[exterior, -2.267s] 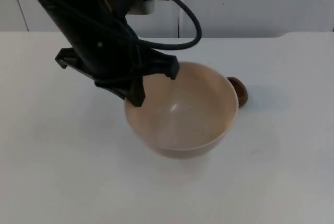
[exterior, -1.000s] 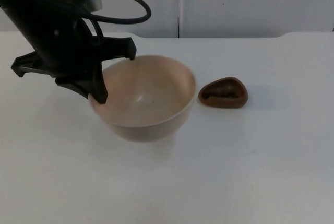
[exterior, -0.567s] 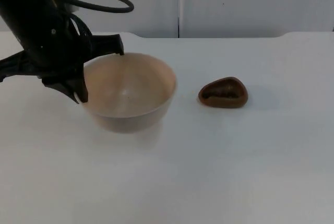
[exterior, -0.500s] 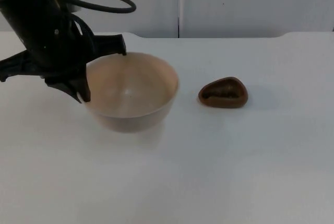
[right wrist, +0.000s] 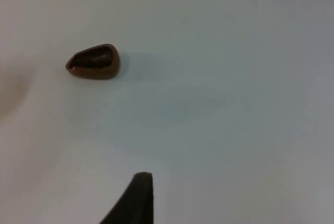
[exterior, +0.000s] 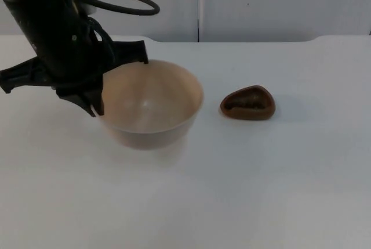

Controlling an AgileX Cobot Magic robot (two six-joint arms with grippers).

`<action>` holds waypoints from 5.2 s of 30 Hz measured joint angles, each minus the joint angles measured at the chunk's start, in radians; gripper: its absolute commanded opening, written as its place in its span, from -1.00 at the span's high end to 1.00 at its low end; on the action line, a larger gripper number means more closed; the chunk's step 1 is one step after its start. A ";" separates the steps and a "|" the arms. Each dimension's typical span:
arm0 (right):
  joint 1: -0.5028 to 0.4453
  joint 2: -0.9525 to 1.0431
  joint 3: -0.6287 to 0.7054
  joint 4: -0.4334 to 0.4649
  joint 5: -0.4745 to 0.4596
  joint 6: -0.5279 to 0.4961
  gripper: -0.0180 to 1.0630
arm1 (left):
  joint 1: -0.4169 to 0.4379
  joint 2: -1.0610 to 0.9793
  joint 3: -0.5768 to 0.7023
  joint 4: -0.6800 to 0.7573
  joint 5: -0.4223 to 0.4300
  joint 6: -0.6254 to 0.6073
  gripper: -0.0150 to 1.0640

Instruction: Pick up the bowl with the left hand and pour the coffee beans from the cup into the bowl with the right hand.

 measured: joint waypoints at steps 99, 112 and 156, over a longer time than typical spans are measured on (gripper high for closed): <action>0.328 1.899 -1.255 -0.027 0.022 0.118 -0.90 | -0.227 0.004 0.000 0.103 0.073 -0.122 0.98; 0.352 2.159 -1.448 -0.066 0.093 0.187 -0.88 | -0.229 0.004 0.000 0.112 0.067 -0.128 0.98; 0.381 2.453 -1.565 -0.183 -0.053 0.324 -0.63 | -0.229 0.004 0.000 0.112 0.062 -0.128 0.98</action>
